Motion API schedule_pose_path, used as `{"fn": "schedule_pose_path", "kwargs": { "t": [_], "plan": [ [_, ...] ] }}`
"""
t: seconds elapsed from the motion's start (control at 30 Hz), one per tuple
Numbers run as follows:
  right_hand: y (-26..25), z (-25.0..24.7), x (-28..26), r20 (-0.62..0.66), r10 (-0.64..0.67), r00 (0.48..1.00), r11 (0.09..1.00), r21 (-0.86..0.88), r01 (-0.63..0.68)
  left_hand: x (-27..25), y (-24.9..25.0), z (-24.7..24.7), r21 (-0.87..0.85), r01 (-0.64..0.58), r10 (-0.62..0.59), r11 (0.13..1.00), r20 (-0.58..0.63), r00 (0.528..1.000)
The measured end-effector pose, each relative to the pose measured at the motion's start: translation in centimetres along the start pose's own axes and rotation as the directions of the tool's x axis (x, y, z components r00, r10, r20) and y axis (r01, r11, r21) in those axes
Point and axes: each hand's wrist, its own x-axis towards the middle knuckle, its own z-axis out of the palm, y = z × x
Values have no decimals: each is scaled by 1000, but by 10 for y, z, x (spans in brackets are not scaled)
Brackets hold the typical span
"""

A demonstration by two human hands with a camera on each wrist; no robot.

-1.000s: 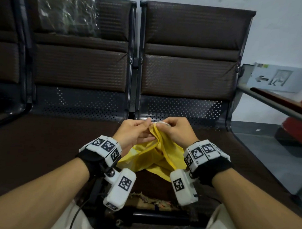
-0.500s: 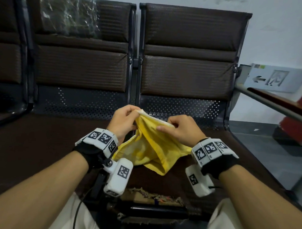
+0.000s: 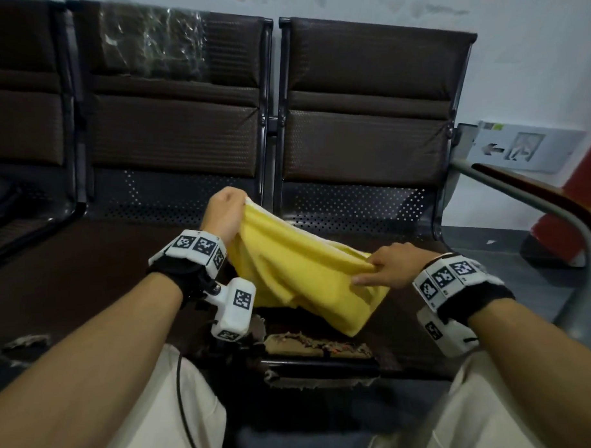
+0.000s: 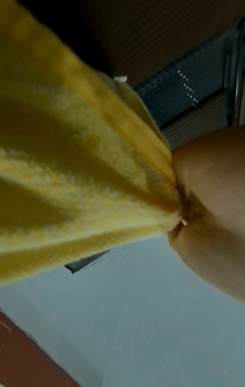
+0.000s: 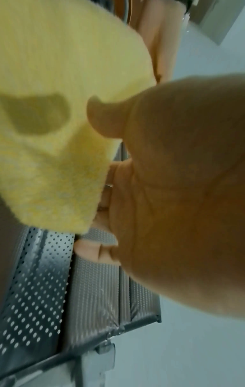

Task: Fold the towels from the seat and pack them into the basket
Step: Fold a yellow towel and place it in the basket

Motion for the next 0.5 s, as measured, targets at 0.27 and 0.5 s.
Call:
{"fn": "schedule_pose_path", "kwargs": {
  "t": [0.27,0.5],
  "plan": [
    [13,-11,3,-483,273,832,953,251,-167,7,-10,-6,273,12,11,962,-84,996],
    [23,-9,11,-469,188,863,978,169,-121,20,-33,10,474,-43,59,880,-20,998]
  ]
}}
